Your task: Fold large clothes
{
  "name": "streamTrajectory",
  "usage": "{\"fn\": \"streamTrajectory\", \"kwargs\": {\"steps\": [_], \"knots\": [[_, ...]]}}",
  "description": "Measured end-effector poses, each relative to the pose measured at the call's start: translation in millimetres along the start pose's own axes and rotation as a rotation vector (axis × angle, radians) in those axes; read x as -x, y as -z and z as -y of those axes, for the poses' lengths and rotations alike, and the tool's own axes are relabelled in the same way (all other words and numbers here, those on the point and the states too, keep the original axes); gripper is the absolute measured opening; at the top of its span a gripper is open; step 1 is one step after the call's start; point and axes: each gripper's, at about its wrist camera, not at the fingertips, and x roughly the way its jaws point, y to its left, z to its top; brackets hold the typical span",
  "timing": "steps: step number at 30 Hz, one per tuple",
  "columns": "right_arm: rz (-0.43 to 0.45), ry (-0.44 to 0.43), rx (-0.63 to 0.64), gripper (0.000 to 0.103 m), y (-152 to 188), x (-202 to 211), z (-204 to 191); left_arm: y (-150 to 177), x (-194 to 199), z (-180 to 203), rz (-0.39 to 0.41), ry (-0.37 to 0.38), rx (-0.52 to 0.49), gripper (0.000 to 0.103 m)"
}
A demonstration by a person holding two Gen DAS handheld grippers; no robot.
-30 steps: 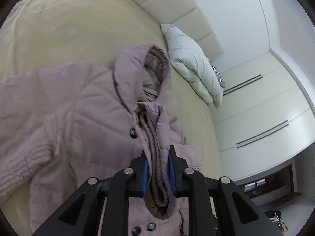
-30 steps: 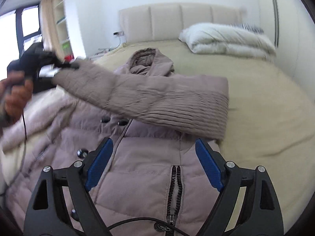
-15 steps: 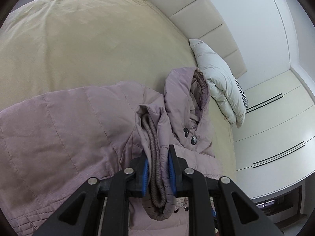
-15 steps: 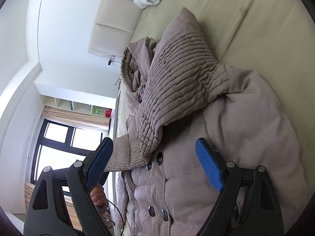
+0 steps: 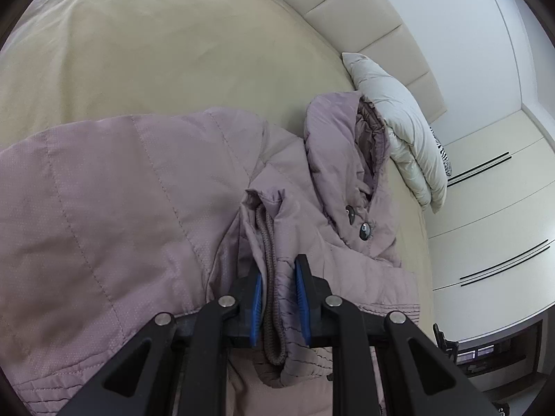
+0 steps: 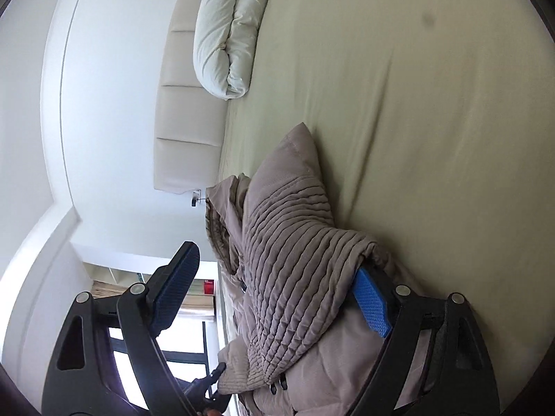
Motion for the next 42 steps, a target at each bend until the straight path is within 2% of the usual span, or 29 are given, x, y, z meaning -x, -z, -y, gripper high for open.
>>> {"fn": "streamTrajectory", "kwargs": {"steps": [1, 4, 6, 7, 9, 12, 15, 17, 19, 21, 24, 26, 27, 29, 31, 36, 39, 42], "knots": [[-0.018, -0.005, 0.005, 0.080, -2, -1, 2, -1, -2, -3, 0.002, -0.001, 0.008, 0.020], [-0.058, 0.053, 0.125, 0.080, 1, 6, -18, -8, -1, -7, 0.015, -0.019, 0.009, 0.022], [-0.088, 0.066, 0.189, 0.080, 4, 23, -26, -12, -2, -8, 0.019, -0.040, -0.003, 0.023], [-0.088, 0.067, 0.209, 0.080, 17, 32, -25, -13, -4, -7, 0.018, -0.050, -0.008, 0.023], [-0.061, 0.073, 0.273, 0.080, 20, 43, -49, -12, -8, -6, 0.017, -0.069, -0.023, 0.023], [-0.016, 0.029, 0.371, 0.082, 26, 53, -94, -11, -13, -4, 0.018, -0.084, -0.045, 0.024], [-0.064, 0.015, 0.471, 0.083, 28, 22, -131, -11, -16, -6, 0.017, -0.082, -0.043, 0.024], [-0.081, 0.068, 0.454, 0.083, 26, -3, -126, -11, -17, -10, 0.013, -0.086, -0.047, 0.026], [-0.101, 0.189, 0.380, 0.083, 10, -36, -94, -10, -22, -12, 0.002, -0.091, -0.051, 0.031], [-0.154, 0.240, 0.341, 0.081, 1, -59, -56, -10, -22, -12, -0.007, -0.094, -0.062, 0.032], [-0.141, 0.289, 0.483, 0.081, 14, -60, -68, -10, 0, -15, 0.020, -0.061, -0.036, 0.047], [-0.126, 0.309, 0.498, 0.081, 20, -51, -82, -4, 35, -21, 0.085, -0.062, -0.039, 0.063], [-0.108, 0.308, 0.497, 0.081, 24, -43, -88, 1, 56, -27, 0.110, -0.066, -0.042, 0.065], [-0.073, 0.284, 0.525, 0.081, 34, -23, -104, 17, 100, -46, 0.153, -0.047, -0.014, 0.065], [-0.072, 0.266, 0.569, 0.081, 51, -9, -113, 43, 147, -75, 0.200, -0.024, 0.062, 0.065], [-0.185, 0.189, 0.609, 0.081, 120, 28, -118, 147, 251, -149, 0.348, -0.025, 0.286, 0.065], [-0.253, 0.141, 0.604, 0.081, 166, 33, -119, 211, 285, -195, 0.427, -0.055, 0.478, 0.075], [-0.309, 0.102, 0.610, 0.081, 208, 36, -119, 246, 304, -230, 0.514, -0.003, 0.616, 0.075]]}}
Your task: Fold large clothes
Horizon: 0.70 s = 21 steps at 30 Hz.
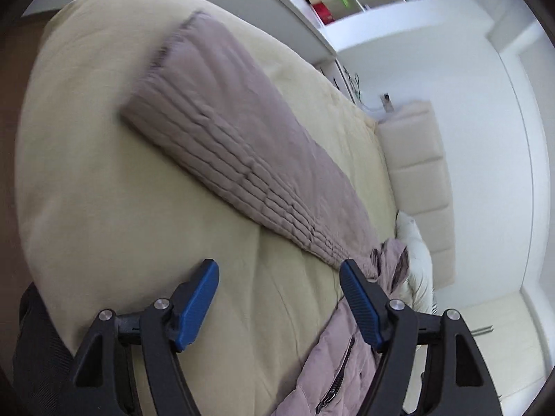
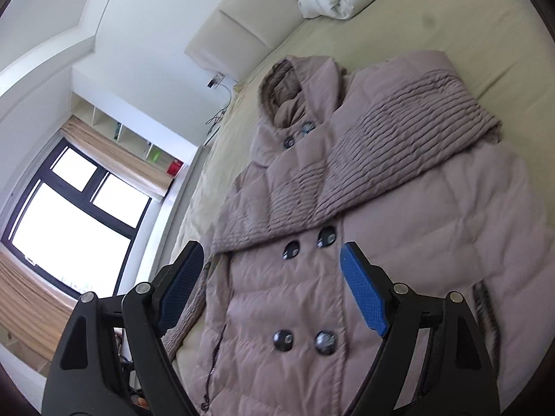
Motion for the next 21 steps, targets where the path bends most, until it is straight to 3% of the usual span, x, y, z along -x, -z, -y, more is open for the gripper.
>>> {"fn": "streamTrajectory", "kwargs": {"steps": [4, 8, 9, 11, 13, 15, 17, 21], "knots": [[-0.043, -0.032, 0.012, 0.081, 32, 0, -21, -24, 7, -12, 0.115, 0.003, 0.081, 0.075], [-0.045, -0.046, 0.011, 0.081, 45, 9, -35, -47, -10, -37, 0.167, 0.021, 0.277, 0.069], [-0.044, -0.049, 0.009, 0.081, 46, 12, -37, -50, -12, -35, 0.180, 0.015, 0.282, 0.065], [-0.037, -0.042, 0.014, 0.081, 47, 21, -35, -57, -17, -27, 0.179, -0.003, 0.243, 0.020], [-0.039, -0.031, 0.017, 0.081, 47, 25, -33, -60, -19, -12, 0.184, -0.019, 0.184, 0.017], [-0.054, -0.013, 0.013, 0.081, 44, 21, -28, -58, -15, 26, 0.207, -0.016, 0.013, 0.017], [-0.068, -0.012, 0.005, 0.081, 41, 18, -25, -40, -14, 84, 0.227, -0.039, -0.289, 0.017], [-0.087, -0.069, -0.033, 0.081, 34, 15, -23, 59, -39, 187, 0.189, -0.060, -0.899, 0.016]]}}
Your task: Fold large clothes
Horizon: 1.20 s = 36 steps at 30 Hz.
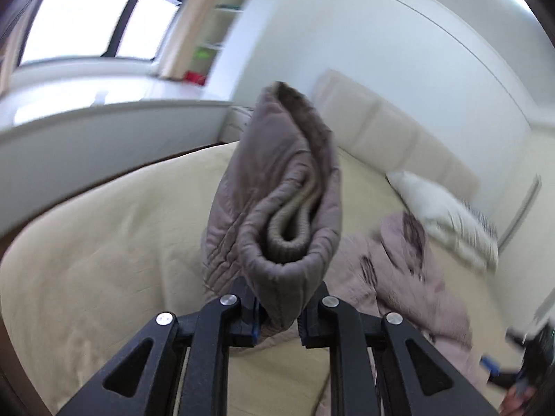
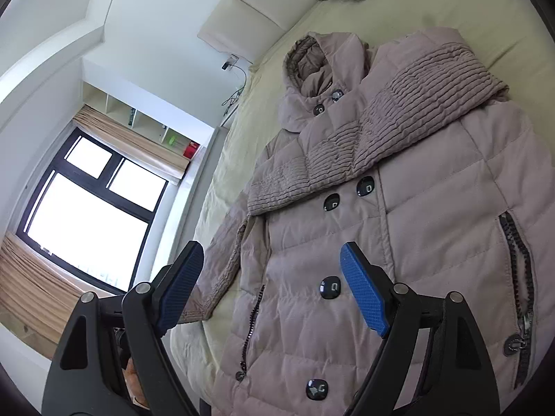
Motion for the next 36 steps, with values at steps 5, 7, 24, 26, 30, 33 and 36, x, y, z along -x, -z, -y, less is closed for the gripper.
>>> {"fn": "streamTrajectory", "kwargs": {"steps": [5, 7, 24, 26, 30, 33, 36], "knots": [[-0.106, -0.092, -0.019, 0.081, 0, -20, -13, 59, -20, 119, -0.059, 0.056, -0.414, 0.016], [-0.148, -0.145, -0.016, 0.081, 1, -27, -22, 83, -21, 142, -0.092, 0.079, -0.471, 0.016], [-0.516, -0.122, 0.056, 0.024, 25, -143, -79, 104, -17, 147, -0.141, 0.092, -0.530, 0.031], [-0.506, -0.099, 0.089, 0.019, 21, -145, -85, 102, -11, 140, -0.121, 0.096, -0.496, 0.062], [-0.416, -0.114, 0.111, 0.017, -10, -124, -100, 86, -16, 118, -0.102, 0.098, -0.348, 0.076], [-0.323, -0.161, 0.138, 0.017, -45, -92, -128, 67, -42, 102, -0.157, 0.120, -0.183, 0.078], [-0.213, -0.219, 0.201, 0.017, -80, -52, -169, 49, -80, 91, -0.219, 0.148, -0.014, 0.082]]}}
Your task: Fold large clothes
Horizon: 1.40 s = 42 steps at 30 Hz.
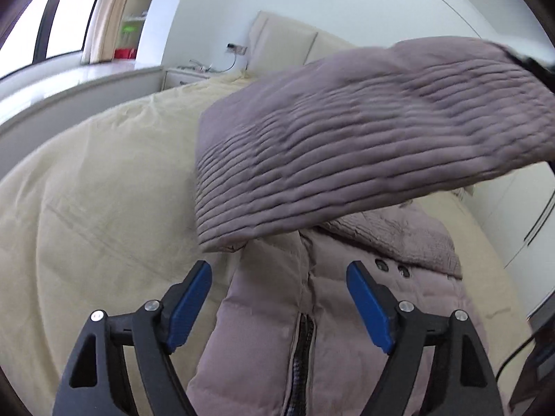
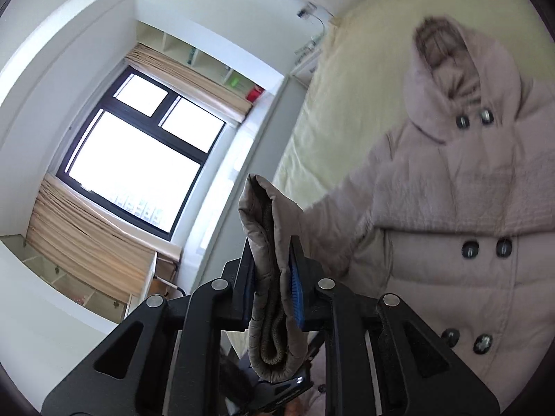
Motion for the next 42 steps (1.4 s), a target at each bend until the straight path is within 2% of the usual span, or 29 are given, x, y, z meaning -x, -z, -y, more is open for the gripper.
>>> {"fn": "streamTrajectory", "kwargs": {"steps": [2, 6, 8, 9, 10, 11, 12, 13, 14, 15, 19, 24, 27, 30, 31, 32, 34, 37, 39, 40, 41, 42], "knots": [[0.067, -0.025, 0.051, 0.017, -22, 28, -26, -15, -22, -1, -0.026, 0.022, 0.057, 0.082], [0.165, -0.069, 0.117, 0.017, -58, 72, -61, -38, -65, 17, -0.023, -0.029, 0.016, 0.082], [0.200, -0.068, 0.146, 0.017, -72, 91, -68, -48, -84, 16, -0.029, -0.039, 0.032, 0.082], [0.218, -0.058, 0.159, 0.017, -79, 100, -70, -51, -93, 15, -0.036, -0.043, 0.041, 0.080], [0.234, -0.047, 0.166, 0.017, -84, 108, -67, -54, -102, 14, -0.043, -0.051, 0.044, 0.073], [0.249, -0.036, 0.162, 0.017, -91, 116, -61, -56, -111, 14, -0.059, -0.062, 0.039, 0.061], [0.263, -0.028, 0.147, 0.017, -96, 121, -51, -57, -121, 12, -0.085, -0.079, 0.032, 0.054], [0.276, -0.022, 0.125, 0.017, -102, 128, -38, -56, -130, 11, -0.108, -0.102, 0.030, 0.038], [0.291, -0.016, 0.094, 0.017, -106, 136, -21, -55, -137, 9, -0.124, -0.121, 0.021, 0.034], [0.308, -0.014, 0.054, 0.017, -109, 140, -2, -55, -140, 7, -0.124, -0.141, 0.005, 0.034], [0.356, 0.035, -0.086, 0.017, -109, 154, 81, -56, -142, 15, -0.080, -0.254, -0.123, 0.026], [0.371, 0.143, -0.263, 0.017, -99, 141, 198, -50, -165, 7, -0.139, -0.322, -0.210, 0.029], [0.359, 0.198, -0.390, 0.017, -83, 124, 277, -47, -162, 8, -0.126, -0.349, -0.249, 0.043], [0.322, 0.288, -0.498, 0.017, -60, 113, 338, -43, -147, 12, -0.118, -0.368, -0.314, 0.061], [0.334, 0.265, -0.533, 0.017, -51, 114, 353, -38, -137, 11, -0.120, -0.376, -0.333, 0.075], [0.358, 0.219, -0.558, 0.017, -45, 118, 362, -34, -127, 11, -0.122, -0.386, -0.348, 0.081], [0.380, 0.194, -0.570, 0.017, -40, 128, 366, -29, -104, 7, -0.116, -0.351, -0.347, 0.081], [0.404, 0.272, -0.515, 0.019, -44, 149, 354, -47, -78, 7, -0.027, -0.330, -0.319, 0.081], [0.433, 0.373, -0.432, 0.037, -48, 162, 331, -73, -84, 15, 0.005, -0.304, -0.309, 0.080], [0.445, 0.411, -0.400, 0.063, -50, 167, 318, -83, -91, 20, 0.017, -0.302, -0.325, 0.079], [0.468, 0.425, -0.376, 0.080, -52, 169, 307, -92, -101, 27, 0.027, -0.306, -0.354, 0.071], [0.497, 0.419, -0.346, 0.083, -54, 171, 296, -101, -115, 33, 0.016, -0.299, -0.377, 0.064]]}}
